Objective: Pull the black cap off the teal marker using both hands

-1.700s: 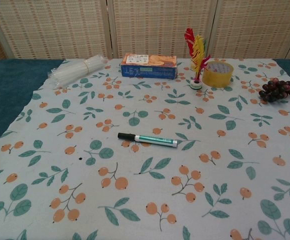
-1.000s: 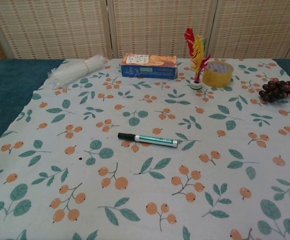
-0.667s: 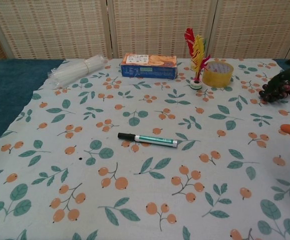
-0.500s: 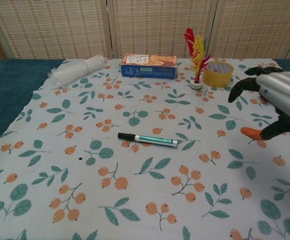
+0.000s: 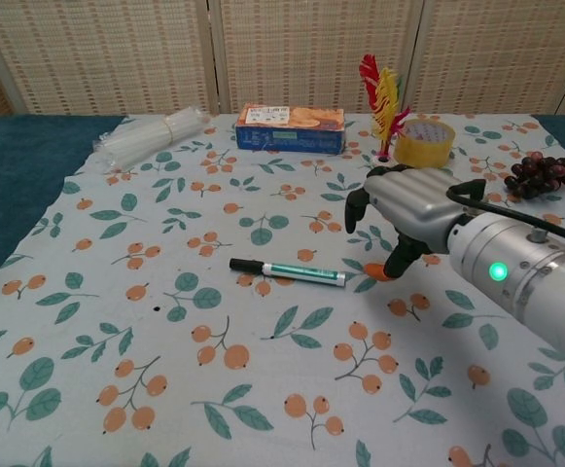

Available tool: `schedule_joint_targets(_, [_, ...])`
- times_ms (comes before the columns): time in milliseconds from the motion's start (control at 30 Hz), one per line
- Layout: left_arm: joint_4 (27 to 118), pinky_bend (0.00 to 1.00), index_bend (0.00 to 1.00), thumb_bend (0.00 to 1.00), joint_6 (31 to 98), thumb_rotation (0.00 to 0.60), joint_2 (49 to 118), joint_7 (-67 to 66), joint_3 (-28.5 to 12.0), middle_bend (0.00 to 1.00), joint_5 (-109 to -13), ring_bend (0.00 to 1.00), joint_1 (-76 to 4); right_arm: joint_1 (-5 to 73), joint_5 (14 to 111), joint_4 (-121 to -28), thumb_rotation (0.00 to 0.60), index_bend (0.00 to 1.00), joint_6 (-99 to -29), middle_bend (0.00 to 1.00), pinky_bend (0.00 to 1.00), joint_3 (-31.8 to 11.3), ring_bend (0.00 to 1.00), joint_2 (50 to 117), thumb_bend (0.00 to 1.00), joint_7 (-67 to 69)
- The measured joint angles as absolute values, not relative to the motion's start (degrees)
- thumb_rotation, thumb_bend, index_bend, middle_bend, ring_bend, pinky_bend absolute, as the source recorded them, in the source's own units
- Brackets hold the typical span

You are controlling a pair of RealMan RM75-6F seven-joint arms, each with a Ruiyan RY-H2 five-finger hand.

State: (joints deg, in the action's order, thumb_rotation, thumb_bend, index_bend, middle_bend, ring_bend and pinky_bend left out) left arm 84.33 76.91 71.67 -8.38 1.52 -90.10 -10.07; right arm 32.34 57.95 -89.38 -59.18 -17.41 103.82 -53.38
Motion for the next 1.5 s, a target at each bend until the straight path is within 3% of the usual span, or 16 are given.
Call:
schedule_joint_targets(467, [84.21,0.13,0.0,0.45,74.9,0.6,72.71,-10.49,0.41,0.0,-86.3,0.0,-10.83,42.46,49.25,-80.59,0.6,0.42,-55.23,0.26,0.0,-17.58,0.0,109.45,0.21,-53.09])
schedule_joint_targets(767, [83.3,0.13,0.0,0.46,75.0,0.6,72.87,-10.93,-0.59,0.0,-84.26,0.0,-10.87,46.42,46.36,-76.97,0.6,0.42,-57.33,0.26,0.0,-16.91,0.0,113.59,0.21,-54.44])
schedule_joint_targets(1000, [83.09,0.13,0.0,0.46,74.27,0.6,72.2,-9.79,-0.76,0.0,-83.52,0.0,-11.26,48.26,44.46,-75.82,0.6,0.49,-59.92,0.29,0.0,-16.7,0.0,115.46,0.23,-56.37])
schedule_joint_targets(1500, [83.42,0.13,0.0,0.46,74.49,0.6,71.48,-8.98,-0.5,0.0,-83.33,0.0,-11.24,49.25,39.9,-76.9,0.6,0.53,-63.06,0.33,0.0,-15.32,0.04,114.91,0.24,-59.66])
